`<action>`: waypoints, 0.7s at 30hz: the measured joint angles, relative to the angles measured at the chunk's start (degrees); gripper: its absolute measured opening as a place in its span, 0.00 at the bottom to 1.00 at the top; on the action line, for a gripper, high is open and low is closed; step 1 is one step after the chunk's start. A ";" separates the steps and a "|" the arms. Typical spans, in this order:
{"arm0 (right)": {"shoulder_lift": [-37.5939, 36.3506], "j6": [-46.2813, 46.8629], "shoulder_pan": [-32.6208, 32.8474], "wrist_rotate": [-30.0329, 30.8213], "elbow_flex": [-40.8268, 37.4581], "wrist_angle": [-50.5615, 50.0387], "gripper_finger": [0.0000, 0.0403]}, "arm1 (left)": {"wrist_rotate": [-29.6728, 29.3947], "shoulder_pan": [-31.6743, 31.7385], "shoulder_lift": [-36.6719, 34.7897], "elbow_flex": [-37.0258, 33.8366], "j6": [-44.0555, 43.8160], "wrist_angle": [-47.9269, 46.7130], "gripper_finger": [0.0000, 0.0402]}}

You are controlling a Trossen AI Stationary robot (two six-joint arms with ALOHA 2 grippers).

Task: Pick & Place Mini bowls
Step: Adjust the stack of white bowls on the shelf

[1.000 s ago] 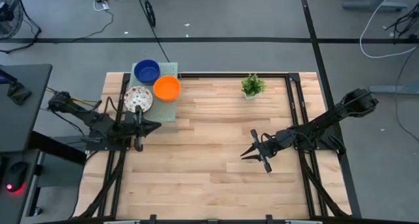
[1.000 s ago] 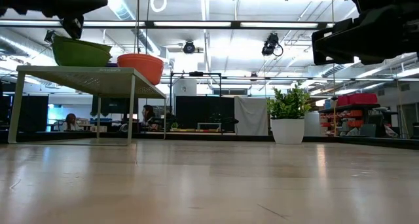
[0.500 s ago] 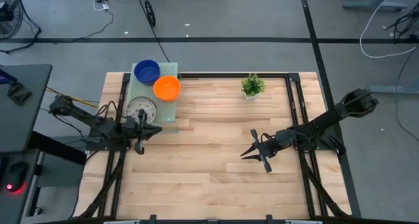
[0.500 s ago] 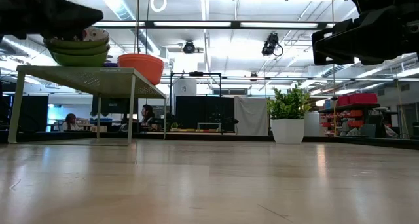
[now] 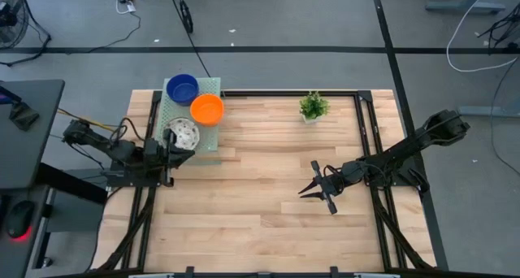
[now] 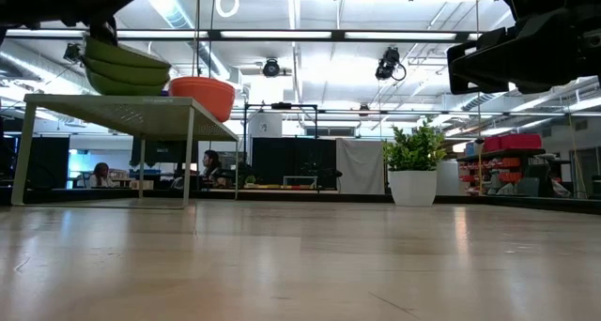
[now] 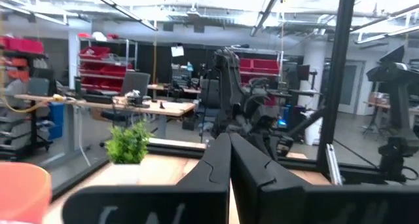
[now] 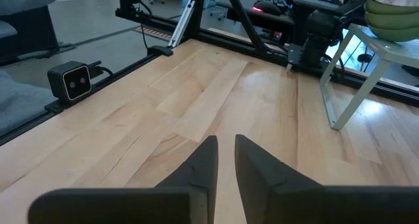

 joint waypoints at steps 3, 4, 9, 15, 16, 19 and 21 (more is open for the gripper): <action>0.00 0.00 0.02 0.01 0.00 -0.01 0.14 | -2.09 0.00 0.00 1.00 1.53 -0.74 0.01; 0.00 0.01 0.02 0.00 0.00 -0.02 0.14 | -2.80 0.00 0.00 1.05 1.72 -1.03 0.01; 0.00 0.29 0.02 0.00 0.00 -0.04 0.14 | -5.14 0.00 0.00 1.05 2.31 -2.17 0.02; 0.00 0.45 0.02 0.00 0.00 -0.04 0.14 | -9.82 0.00 0.00 1.05 3.03 -2.21 0.02; 0.00 0.44 0.02 0.00 0.00 -0.04 0.14 | -10.68 0.00 0.00 1.05 3.26 -2.21 0.01; 0.00 0.44 0.02 0.00 0.00 -0.04 0.14 | -12.70 0.01 0.00 1.05 4.23 -2.21 0.01; 0.00 0.44 0.02 0.00 0.00 -0.04 0.14 | -14.22 0.00 0.00 1.05 4.25 -2.23 0.01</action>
